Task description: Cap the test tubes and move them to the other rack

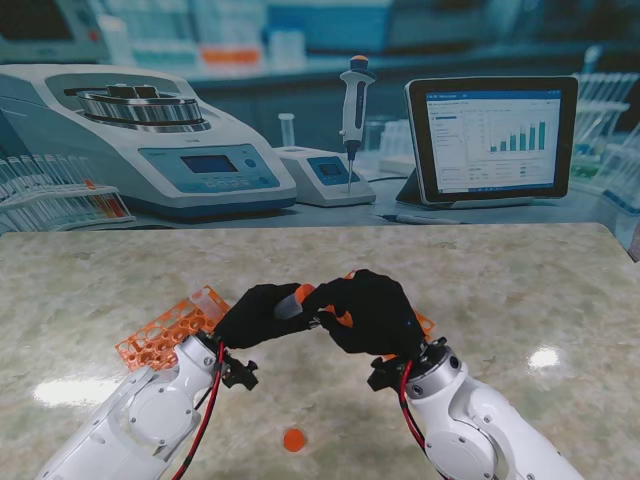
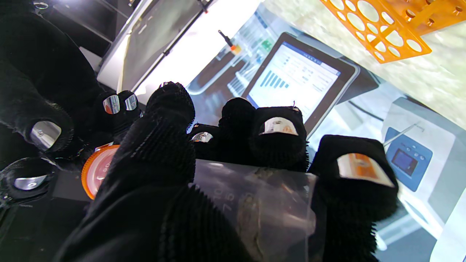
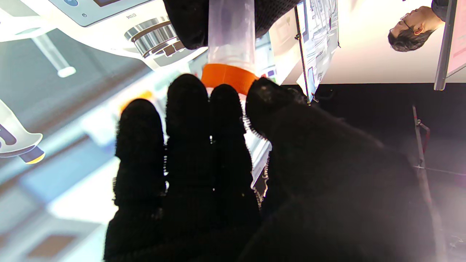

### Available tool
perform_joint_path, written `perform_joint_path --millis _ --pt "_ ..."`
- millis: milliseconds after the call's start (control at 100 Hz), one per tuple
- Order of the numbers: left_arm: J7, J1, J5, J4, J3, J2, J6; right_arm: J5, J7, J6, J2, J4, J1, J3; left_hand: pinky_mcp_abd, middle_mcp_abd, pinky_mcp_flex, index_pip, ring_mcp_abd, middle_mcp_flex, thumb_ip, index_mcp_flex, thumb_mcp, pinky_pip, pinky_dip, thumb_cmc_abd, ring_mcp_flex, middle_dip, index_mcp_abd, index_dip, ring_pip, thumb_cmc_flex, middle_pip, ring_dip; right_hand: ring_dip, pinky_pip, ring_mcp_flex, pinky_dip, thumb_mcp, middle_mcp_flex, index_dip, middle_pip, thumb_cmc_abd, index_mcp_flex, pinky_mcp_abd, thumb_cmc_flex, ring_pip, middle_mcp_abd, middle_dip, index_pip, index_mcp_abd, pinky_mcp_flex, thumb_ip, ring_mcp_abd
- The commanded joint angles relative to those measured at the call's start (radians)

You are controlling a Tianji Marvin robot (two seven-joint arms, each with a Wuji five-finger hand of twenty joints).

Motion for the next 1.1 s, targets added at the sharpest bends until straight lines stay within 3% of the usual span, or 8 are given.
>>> perform_joint_path --millis 0,330,510,640,720,790,820,1090 --pt "-0.005 0.001 -0.002 -0.007 0.002 0.0 0.001 -0.007 -0.005 -0.001 0.0 -0.014 -0.011 0.003 -0.035 -0.054 0.042 0.045 -0.034 0.01 0.005 0.017 0.001 0.089 -0.014 0.055 0.029 0.019 0.013 0.038 -0.007 0.04 0.002 0.003 -0.007 -0.013 -0.024 0.025 -0.006 -0.013 -0.018 -0.019 0.024 -0.043 -0.026 -0.018 -0.028 -0.026 -0.007 0.016 -0.017 -0.01 0.019 -0.015" --pt "-0.009 0.002 -0.003 -0.009 0.001 0.001 -0.001 -0.038 -0.006 0.019 0.006 -0.052 -0.045 0.047 -0.035 -0.055 0.042 0.045 -0.034 0.01 0.005 0.017 0.001 0.089 -0.014 0.055 0.028 0.019 0.013 0.038 -0.007 0.04 0.001 0.003 -0.021 -0.008 -0.053 0.034 -0.028 -0.048 -0.031 -0.039 0.033 -0.085 -0.012 -0.047 -0.05 -0.024 -0.009 0.012 -0.007 -0.051 0.018 -0.022" --pt "-0.014 0.002 -0.005 -0.01 0.002 0.002 -0.003 -0.032 0.035 0.028 0.01 -0.071 -0.059 0.083 -0.035 -0.055 0.042 0.045 -0.034 0.011 0.005 0.019 0.001 0.089 -0.014 0.055 0.028 0.019 0.013 0.038 -0.007 0.04 0.001 0.003 -0.07 -0.004 -0.1 0.046 -0.075 -0.108 -0.051 -0.074 0.051 -0.138 0.011 -0.073 -0.09 -0.023 -0.029 -0.024 0.022 -0.122 0.025 -0.022" --pt "-0.018 0.002 -0.007 -0.01 0.004 0.003 -0.006 -0.01 0.094 0.023 0.014 -0.086 -0.066 0.113 -0.035 -0.056 0.042 0.045 -0.034 0.011 0.005 0.019 0.0 0.089 -0.014 0.055 0.028 0.019 0.013 0.038 -0.007 0.04 0.001 0.003 -0.124 -0.014 -0.151 0.058 -0.139 -0.163 -0.038 -0.093 0.078 -0.149 0.032 -0.11 -0.121 -0.027 -0.085 -0.126 0.051 -0.184 0.044 -0.013" --pt "-0.02 0.001 -0.008 -0.01 0.005 0.004 -0.007 0.01 0.137 0.021 0.016 -0.091 -0.065 0.128 -0.035 -0.056 0.042 0.045 -0.034 0.011 0.005 0.019 0.001 0.089 -0.014 0.055 0.028 0.019 0.013 0.038 -0.007 0.04 0.001 0.003 -0.144 -0.024 -0.18 0.066 -0.184 -0.198 0.008 -0.094 0.102 -0.137 0.039 -0.146 -0.142 -0.023 -0.201 -0.245 0.079 -0.213 0.065 -0.004" --pt "-0.022 0.002 -0.008 -0.01 0.005 0.004 -0.01 0.025 0.161 0.021 0.018 -0.09 -0.059 0.135 -0.035 -0.055 0.042 0.044 -0.034 0.011 0.005 0.017 0.001 0.089 -0.014 0.056 0.028 0.019 0.013 0.038 -0.007 0.041 0.001 0.003 -0.151 -0.029 -0.2 0.07 -0.215 -0.226 0.048 -0.109 0.131 -0.124 0.044 -0.194 -0.155 -0.016 -0.224 -0.352 0.109 -0.233 0.111 0.0" --pt "-0.023 0.002 -0.008 -0.01 0.005 0.005 -0.011 0.029 0.17 0.022 0.018 -0.089 -0.055 0.137 -0.035 -0.055 0.042 0.044 -0.034 0.011 0.005 0.018 0.001 0.089 -0.014 0.055 0.028 0.019 0.013 0.038 -0.007 0.041 0.001 0.003 -0.152 -0.031 -0.203 0.073 -0.234 -0.229 0.097 -0.109 0.136 -0.115 0.046 -0.203 -0.155 -0.017 -0.228 -0.396 0.113 -0.237 0.13 0.001" --pt "-0.028 0.001 -0.009 -0.009 0.007 0.006 -0.018 0.069 0.259 0.024 0.026 -0.075 -0.013 0.14 -0.035 -0.055 0.042 0.044 -0.034 0.011 0.005 0.018 0.0 0.089 -0.014 0.054 0.028 0.019 0.011 0.038 -0.007 0.04 0.0 0.003 -0.158 -0.035 -0.239 0.078 -0.322 -0.28 0.092 -0.138 0.1 -0.159 0.05 -0.326 -0.172 0.001 -0.245 -0.446 0.151 -0.271 0.116 0.007"
